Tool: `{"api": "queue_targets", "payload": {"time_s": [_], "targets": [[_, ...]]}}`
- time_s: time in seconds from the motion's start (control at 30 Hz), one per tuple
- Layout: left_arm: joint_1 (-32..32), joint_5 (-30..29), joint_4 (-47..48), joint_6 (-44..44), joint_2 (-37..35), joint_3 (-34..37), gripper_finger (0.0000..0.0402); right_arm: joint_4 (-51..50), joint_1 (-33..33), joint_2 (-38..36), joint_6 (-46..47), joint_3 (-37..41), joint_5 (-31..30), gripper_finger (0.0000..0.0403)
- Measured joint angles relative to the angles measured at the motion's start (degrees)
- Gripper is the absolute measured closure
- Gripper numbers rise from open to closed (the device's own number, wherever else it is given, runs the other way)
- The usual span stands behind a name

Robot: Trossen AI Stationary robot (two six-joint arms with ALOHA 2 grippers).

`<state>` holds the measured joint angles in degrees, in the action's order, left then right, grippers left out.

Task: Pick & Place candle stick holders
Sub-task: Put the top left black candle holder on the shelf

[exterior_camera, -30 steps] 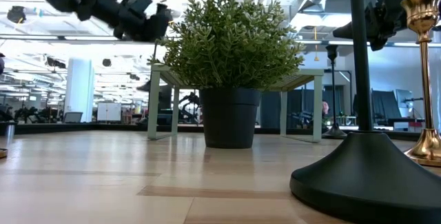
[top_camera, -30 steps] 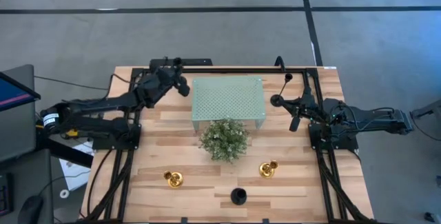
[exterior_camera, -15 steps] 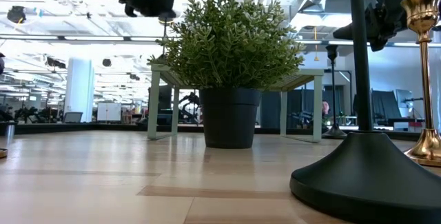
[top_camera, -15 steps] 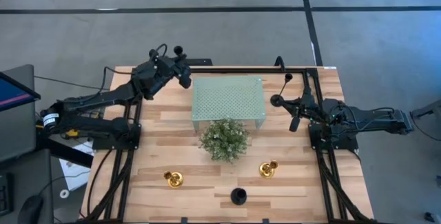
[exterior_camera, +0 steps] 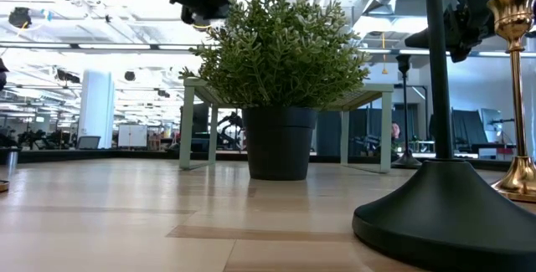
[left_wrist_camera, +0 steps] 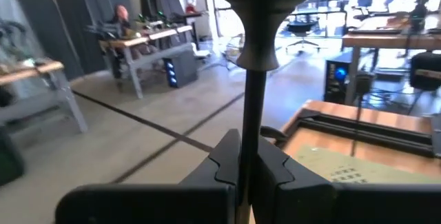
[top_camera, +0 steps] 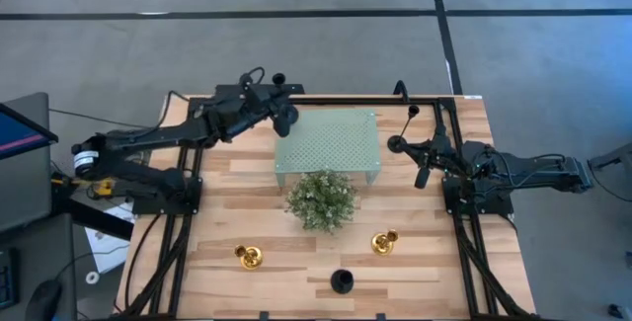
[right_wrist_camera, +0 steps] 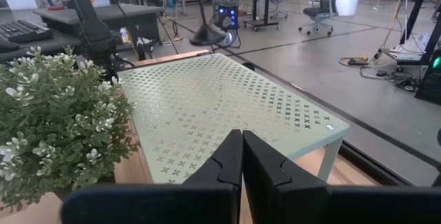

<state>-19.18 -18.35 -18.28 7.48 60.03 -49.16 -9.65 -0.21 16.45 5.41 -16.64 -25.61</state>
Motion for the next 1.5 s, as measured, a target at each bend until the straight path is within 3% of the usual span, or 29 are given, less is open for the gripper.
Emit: {"api": "queue_targets", "payload": {"time_s": [0.3,1.5], "targets": [[0.0,0.1,0.1,-2.6,5.6,-2.9,0.0392,-0.3,0.0,0.0,0.0,0.0,0.0,0.0403],[-0.2,1.2,0.0,-8.2,8.9,-2.8,0.0389,-1.0,0.0,0.0,0.0,0.0,0.0,0.0403]]}}
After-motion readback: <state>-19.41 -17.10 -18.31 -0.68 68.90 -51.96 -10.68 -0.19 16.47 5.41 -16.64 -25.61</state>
